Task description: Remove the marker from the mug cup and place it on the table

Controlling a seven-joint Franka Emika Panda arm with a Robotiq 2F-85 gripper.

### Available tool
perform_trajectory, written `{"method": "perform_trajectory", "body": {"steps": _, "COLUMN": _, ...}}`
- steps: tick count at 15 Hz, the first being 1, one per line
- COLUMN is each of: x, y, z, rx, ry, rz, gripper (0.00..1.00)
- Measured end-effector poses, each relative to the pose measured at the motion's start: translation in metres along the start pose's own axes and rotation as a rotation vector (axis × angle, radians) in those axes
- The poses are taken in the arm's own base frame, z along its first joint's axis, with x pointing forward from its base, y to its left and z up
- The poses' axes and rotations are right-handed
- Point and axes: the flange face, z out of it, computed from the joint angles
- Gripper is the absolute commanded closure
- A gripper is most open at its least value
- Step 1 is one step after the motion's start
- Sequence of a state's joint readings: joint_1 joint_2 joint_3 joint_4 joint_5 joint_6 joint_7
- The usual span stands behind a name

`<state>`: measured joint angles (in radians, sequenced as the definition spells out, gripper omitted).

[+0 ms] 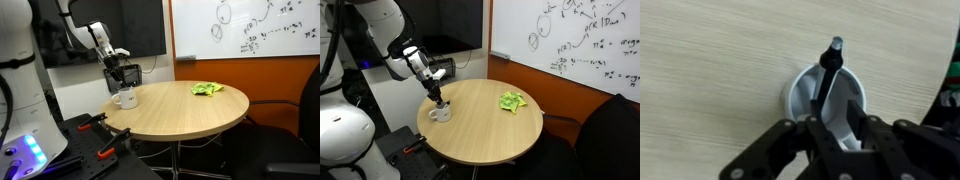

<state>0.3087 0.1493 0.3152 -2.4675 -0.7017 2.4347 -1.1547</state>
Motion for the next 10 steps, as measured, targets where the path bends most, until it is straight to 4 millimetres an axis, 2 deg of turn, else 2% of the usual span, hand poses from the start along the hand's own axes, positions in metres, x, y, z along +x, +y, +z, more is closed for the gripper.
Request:
{"method": "perform_trajectory", "body": {"steps": 3, "x": -0.006, "y": -0.002, "z": 0.010, "rx": -0.024, "ry": -0.002, "rz": -0.020, "gripper": 0.58}}
{"method": "perform_trajectory", "body": {"steps": 6, "x": -0.015, "y": -0.003, "z": 0.021, "rx": -0.036, "ry": 0.005, "rz": -0.020, "gripper": 0.62}}
{"method": "perform_trajectory", "body": {"steps": 7, "x": -0.018, "y": -0.004, "z": 0.025, "rx": -0.039, "ry": 0.011, "rz": -0.017, "gripper": 0.67}}
{"method": "perform_trajectory", "body": {"steps": 8, "x": -0.019, "y": -0.004, "z": 0.029, "rx": -0.044, "ry": 0.017, "rz": -0.018, "gripper": 0.83}}
{"method": "perform_trajectory", "body": {"steps": 10, "x": -0.020, "y": -0.004, "z": 0.036, "rx": -0.048, "ry": 0.031, "rz": -0.021, "gripper": 0.97}}
